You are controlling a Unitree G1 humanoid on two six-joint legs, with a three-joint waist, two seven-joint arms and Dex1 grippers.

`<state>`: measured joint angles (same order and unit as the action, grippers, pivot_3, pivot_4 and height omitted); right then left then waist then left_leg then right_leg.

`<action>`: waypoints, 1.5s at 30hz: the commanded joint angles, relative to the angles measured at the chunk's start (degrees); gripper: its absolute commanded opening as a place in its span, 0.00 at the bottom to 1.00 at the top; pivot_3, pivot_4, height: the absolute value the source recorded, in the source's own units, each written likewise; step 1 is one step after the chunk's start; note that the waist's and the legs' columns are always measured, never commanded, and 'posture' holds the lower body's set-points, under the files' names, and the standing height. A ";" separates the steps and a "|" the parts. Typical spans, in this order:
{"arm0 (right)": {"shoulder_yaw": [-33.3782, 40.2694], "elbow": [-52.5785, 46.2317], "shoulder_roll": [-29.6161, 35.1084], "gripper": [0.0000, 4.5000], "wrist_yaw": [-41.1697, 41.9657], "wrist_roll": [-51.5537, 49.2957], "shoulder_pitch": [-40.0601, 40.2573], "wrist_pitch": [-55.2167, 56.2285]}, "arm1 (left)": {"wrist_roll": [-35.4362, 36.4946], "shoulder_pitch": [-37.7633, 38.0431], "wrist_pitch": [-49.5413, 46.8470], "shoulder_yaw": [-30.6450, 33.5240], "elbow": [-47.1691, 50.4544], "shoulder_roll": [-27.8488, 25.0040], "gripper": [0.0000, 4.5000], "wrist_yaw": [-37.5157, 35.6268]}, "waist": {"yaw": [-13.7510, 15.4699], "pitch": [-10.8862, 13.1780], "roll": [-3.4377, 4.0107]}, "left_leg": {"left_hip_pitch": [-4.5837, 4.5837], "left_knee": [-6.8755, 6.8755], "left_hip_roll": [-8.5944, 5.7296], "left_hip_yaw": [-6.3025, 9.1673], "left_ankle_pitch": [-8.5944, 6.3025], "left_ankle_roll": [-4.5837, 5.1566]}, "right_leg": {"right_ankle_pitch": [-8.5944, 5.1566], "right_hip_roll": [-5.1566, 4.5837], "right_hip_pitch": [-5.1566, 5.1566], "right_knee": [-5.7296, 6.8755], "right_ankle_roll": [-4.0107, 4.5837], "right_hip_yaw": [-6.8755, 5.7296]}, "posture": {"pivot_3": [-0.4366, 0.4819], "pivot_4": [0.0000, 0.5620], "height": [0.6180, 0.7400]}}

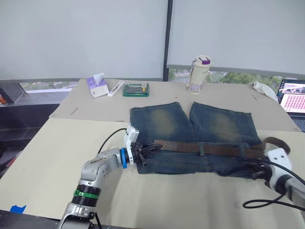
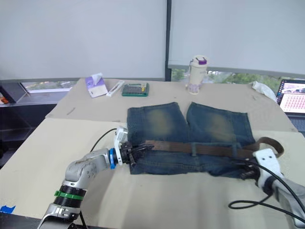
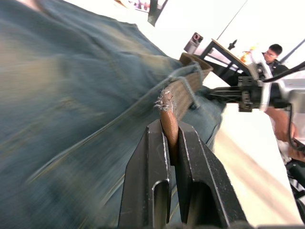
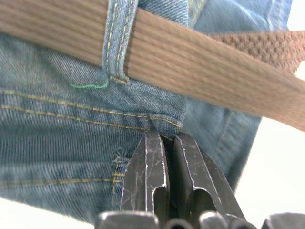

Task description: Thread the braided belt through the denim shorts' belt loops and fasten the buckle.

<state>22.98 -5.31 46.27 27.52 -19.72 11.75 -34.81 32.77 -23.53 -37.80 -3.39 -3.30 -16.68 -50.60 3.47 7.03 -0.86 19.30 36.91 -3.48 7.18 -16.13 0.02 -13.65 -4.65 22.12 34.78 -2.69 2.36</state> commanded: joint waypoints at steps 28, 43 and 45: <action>21.47 -27.45 -3.78 0.99 9.41 -45.70 2.23 -21.46 | 4.46 -0.16 -7.61 0.39 3.37 1.27 0.00 0.78 | -4.18 0.51 0.38 | 0.23 -0.13 0.41 -0.12 -0.05 0.08 | -0.37 0.41 0.02 0.21 -0.48 0.12 | 0.48 0.27 1.00; -9.78 -24.11 -30.45 0.99 -14.49 -43.49 -9.82 -15.05 | 12.19 0.72 -13.60 4.79 8.26 2.74 0.00 4.23 | -3.06 0.33 0.67 | 0.01 -0.10 0.21 0.27 0.00 0.00 | -0.15 0.19 0.25 0.20 -0.12 0.15 | 0.48 0.27 1.00; -8.75 -22.62 -33.31 0.99 -12.57 -44.74 -10.86 -11.93 | 11.51 1.39 -13.61 4.31 8.57 2.56 0.00 4.73 | -3.32 0.30 0.73 | -0.02 -0.11 0.23 0.28 0.00 -0.01 | -0.14 0.22 0.26 0.22 -0.10 0.15 | 0.48 0.27 1.00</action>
<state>12.66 -27.52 13.80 13.69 -62.84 1.65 -50.16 43.34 -22.24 -51.39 0.78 2.92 -13.98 -46.03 0.14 7.32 -0.14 19.27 36.76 -3.24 7.46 -16.13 0.01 -13.78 -4.42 22.38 35.00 -2.78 2.51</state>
